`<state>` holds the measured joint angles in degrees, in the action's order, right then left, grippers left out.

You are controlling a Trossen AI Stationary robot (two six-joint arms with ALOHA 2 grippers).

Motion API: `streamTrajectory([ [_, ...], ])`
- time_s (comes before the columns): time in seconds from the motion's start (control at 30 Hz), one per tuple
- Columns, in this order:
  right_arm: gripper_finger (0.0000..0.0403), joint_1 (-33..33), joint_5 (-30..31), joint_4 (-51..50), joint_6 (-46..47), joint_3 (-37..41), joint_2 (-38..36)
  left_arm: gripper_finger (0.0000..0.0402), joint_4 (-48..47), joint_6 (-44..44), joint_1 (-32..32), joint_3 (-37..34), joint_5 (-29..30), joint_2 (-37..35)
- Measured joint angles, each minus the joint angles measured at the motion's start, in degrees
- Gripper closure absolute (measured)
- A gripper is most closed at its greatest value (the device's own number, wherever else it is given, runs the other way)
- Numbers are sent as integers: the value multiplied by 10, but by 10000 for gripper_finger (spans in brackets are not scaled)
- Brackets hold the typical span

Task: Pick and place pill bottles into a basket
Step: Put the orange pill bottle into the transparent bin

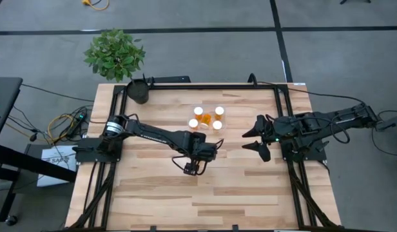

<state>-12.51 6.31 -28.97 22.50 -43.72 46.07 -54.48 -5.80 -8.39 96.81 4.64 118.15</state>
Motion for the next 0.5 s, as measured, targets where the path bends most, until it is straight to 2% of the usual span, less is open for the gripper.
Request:
streamTrajectory([
  [0.17,168,0,0,-3,0,0,0,58,20,25,4,-28,-38,1],
  [0.5,168,2,2,-7,1,0,0,58,38,6,7,-29,-28,1],
])
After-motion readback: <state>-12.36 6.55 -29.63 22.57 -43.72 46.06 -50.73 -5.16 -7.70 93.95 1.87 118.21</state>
